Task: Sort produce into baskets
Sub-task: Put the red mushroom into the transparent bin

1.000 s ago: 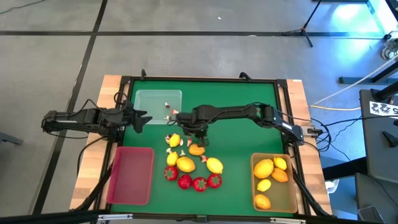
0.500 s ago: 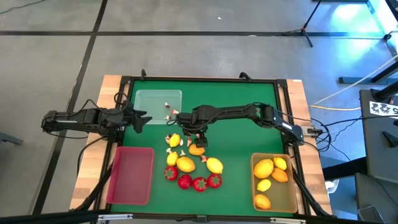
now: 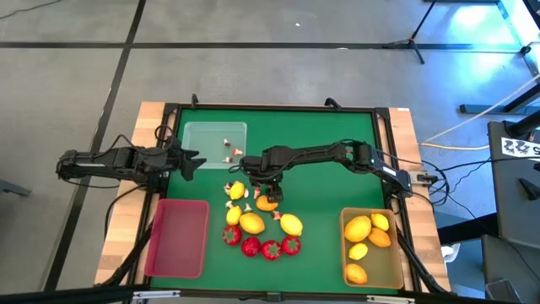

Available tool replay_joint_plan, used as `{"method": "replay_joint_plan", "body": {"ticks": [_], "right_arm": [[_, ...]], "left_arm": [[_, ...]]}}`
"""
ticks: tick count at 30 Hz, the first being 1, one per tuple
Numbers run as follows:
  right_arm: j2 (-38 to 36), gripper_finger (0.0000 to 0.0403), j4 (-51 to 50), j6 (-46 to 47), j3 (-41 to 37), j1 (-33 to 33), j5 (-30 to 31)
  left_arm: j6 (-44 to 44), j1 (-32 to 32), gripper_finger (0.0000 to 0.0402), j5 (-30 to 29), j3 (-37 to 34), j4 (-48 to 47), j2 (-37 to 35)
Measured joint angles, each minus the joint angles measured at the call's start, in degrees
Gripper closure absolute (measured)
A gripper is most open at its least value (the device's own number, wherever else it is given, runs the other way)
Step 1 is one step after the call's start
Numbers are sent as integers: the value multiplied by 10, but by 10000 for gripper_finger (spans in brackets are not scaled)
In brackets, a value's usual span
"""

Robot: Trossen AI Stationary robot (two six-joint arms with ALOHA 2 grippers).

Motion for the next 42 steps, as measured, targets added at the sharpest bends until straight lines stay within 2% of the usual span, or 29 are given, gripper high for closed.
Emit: {"method": "replay_joint_plan", "body": {"ticks": [5,15,19,25,28,33,42], "right_arm": [[0,196,-8,13,-1,0,0],[0,336,-8,13,-1,0,1],[0,372,-8,11,-1,0,1],[0,379,-11,8,3,0,3],[0,371,-24,3,20,0,31],[0,369,-47,-12,68,0,62],[0,368,-26,-54,176,0,62]], "left_arm": [[0,0,123,0,0,0,0],[-1,0,123,0,0,0,0],[-1,0,123,0,0,0,0],[-1,0,123,0,0,0,0],[-1,0,123,0,0,0,0],[-1,0,123,0,0,0,0],[-1,0,123,0,0,0,0]]}}
